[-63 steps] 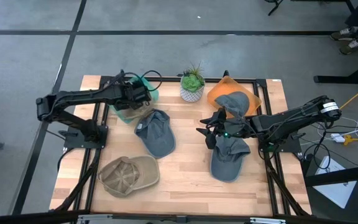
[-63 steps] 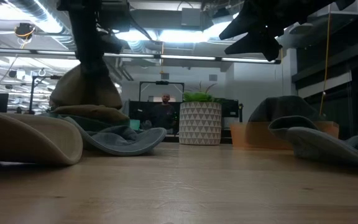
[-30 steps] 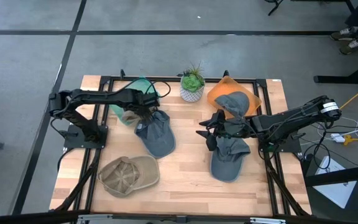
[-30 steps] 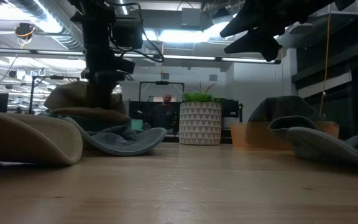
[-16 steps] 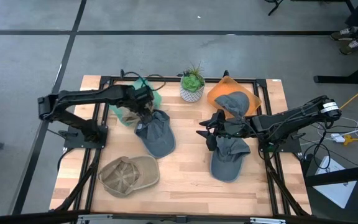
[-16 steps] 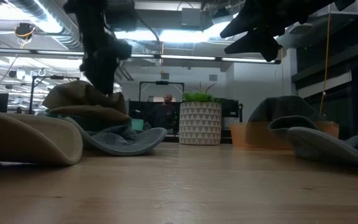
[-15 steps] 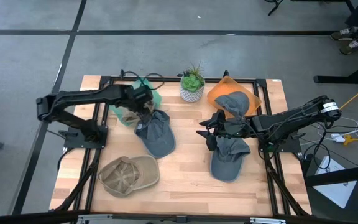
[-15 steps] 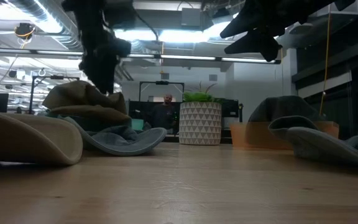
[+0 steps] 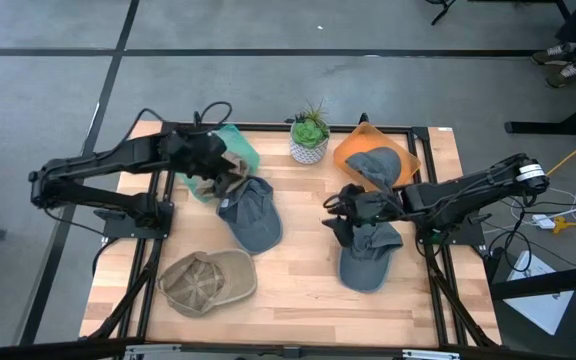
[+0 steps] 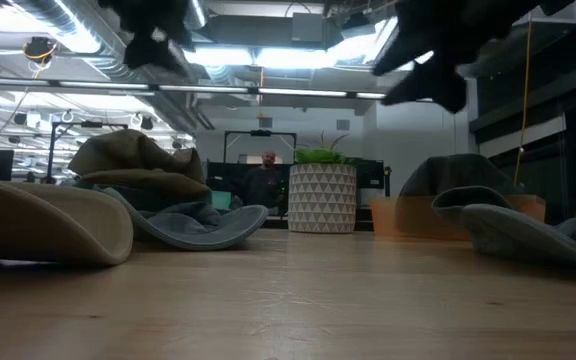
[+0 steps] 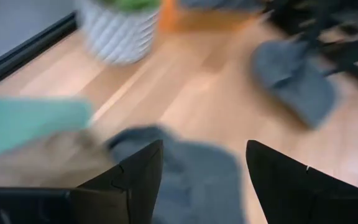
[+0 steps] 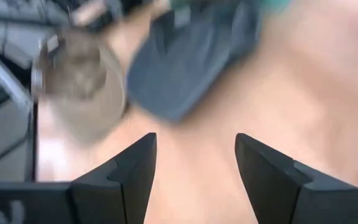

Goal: Pick & Place hat
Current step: Put the right blue cap into the orange bin

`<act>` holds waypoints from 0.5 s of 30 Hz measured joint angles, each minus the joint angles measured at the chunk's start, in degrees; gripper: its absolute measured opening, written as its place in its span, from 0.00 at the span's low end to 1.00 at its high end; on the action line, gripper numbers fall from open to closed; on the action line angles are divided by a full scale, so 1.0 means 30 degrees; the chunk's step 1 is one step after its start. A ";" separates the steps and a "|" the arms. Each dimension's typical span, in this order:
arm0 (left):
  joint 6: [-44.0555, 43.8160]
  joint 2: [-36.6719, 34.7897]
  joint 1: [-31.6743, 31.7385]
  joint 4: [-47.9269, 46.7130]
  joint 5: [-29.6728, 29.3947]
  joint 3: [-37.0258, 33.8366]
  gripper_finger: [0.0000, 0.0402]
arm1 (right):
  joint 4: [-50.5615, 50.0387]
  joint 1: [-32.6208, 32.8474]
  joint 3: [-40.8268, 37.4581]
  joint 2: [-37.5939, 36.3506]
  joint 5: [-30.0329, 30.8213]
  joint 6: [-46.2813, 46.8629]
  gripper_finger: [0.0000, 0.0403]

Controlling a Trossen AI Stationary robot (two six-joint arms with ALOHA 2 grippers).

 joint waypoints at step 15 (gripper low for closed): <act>0.0323 -0.0238 -0.4487 0.4399 -0.0117 0.0018 0.56 | -1.3385 0.2799 0.6937 0.0370 -0.4209 1.0892 0.41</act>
